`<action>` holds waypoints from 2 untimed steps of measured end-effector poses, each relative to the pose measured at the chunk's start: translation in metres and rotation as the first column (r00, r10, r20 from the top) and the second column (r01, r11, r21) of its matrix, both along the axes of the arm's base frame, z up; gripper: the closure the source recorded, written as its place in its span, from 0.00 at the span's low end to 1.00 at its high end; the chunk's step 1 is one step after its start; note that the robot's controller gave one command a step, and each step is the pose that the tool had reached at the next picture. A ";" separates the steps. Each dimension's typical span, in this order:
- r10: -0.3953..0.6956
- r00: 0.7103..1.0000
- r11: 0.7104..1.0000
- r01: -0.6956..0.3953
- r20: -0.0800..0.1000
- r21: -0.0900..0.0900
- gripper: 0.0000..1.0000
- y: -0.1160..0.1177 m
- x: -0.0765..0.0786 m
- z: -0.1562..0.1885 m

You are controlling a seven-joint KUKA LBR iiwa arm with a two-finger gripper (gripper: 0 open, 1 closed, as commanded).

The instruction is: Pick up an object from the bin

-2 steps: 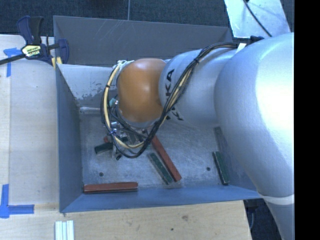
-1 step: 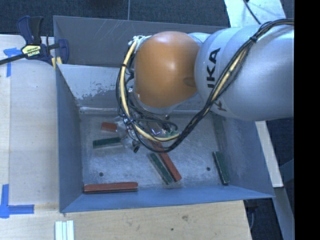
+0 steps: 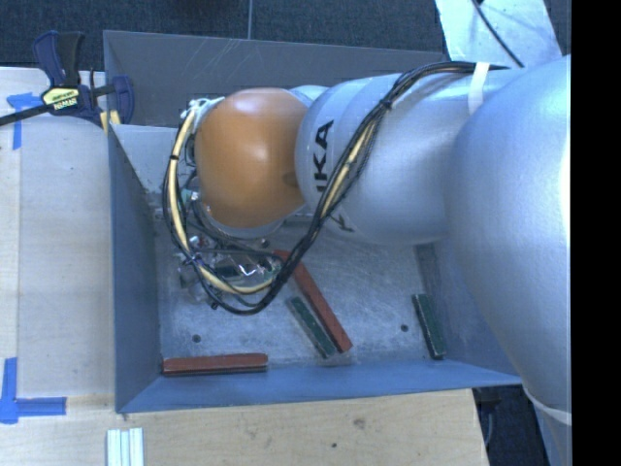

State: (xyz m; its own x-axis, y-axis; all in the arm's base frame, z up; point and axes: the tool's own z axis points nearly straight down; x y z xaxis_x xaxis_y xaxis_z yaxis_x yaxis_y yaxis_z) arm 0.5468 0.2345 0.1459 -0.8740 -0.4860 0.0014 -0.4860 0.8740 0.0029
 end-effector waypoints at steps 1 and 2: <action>-0.007 1.000 1.000 0.007 0.004 0.000 0.00 -0.003 0.002 0.004; -0.088 0.996 0.996 0.088 0.000 -0.004 0.00 -0.027 0.036 -0.080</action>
Offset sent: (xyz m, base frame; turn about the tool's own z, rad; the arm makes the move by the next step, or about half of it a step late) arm 0.0000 0.0000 0.0000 0.0000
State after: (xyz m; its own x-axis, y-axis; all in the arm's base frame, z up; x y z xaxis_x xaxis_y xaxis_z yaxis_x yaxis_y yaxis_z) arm 0.5833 0.2076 0.0654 -0.9132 -0.4076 0.0035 -0.4076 0.9132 -0.0005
